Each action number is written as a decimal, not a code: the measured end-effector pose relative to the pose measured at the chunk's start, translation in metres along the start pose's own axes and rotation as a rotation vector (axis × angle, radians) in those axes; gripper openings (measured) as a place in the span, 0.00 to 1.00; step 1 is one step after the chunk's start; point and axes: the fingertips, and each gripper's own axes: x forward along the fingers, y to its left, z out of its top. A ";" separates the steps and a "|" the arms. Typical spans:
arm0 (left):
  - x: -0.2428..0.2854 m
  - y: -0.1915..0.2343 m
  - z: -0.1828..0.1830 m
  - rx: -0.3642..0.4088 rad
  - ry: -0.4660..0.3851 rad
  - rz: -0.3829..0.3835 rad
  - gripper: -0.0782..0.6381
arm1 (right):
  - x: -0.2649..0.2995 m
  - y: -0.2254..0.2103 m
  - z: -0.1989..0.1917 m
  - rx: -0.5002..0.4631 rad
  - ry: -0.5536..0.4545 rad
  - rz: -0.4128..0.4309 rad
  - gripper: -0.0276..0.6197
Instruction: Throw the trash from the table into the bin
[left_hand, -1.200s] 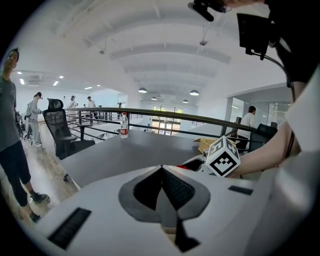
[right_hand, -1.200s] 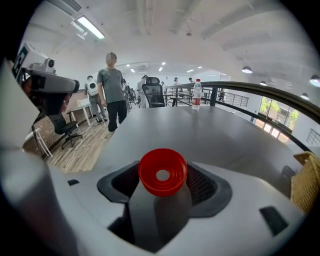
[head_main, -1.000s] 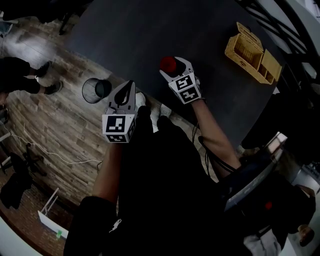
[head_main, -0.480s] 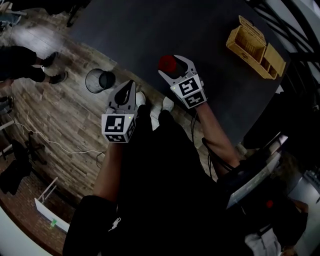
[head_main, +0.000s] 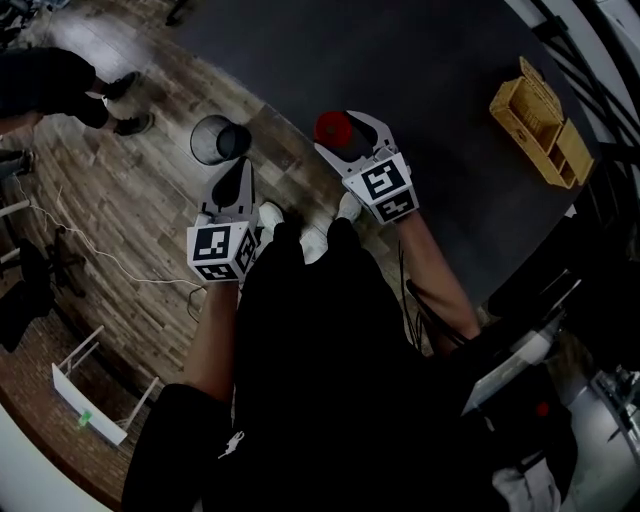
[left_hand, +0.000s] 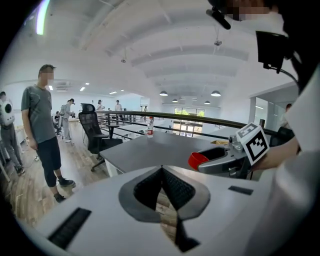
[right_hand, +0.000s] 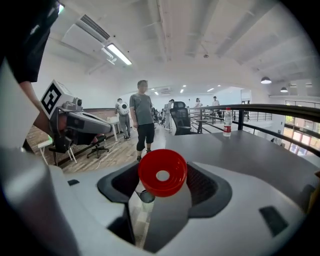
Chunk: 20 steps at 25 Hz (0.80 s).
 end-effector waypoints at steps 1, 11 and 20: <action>-0.004 0.013 -0.001 -0.009 -0.006 0.017 0.12 | 0.008 0.009 0.004 -0.009 0.000 0.015 0.51; -0.060 0.133 -0.008 -0.025 -0.075 0.067 0.12 | 0.097 0.114 0.061 -0.086 0.023 0.102 0.51; -0.109 0.241 -0.019 -0.053 -0.143 0.081 0.12 | 0.182 0.216 0.108 -0.153 0.034 0.153 0.51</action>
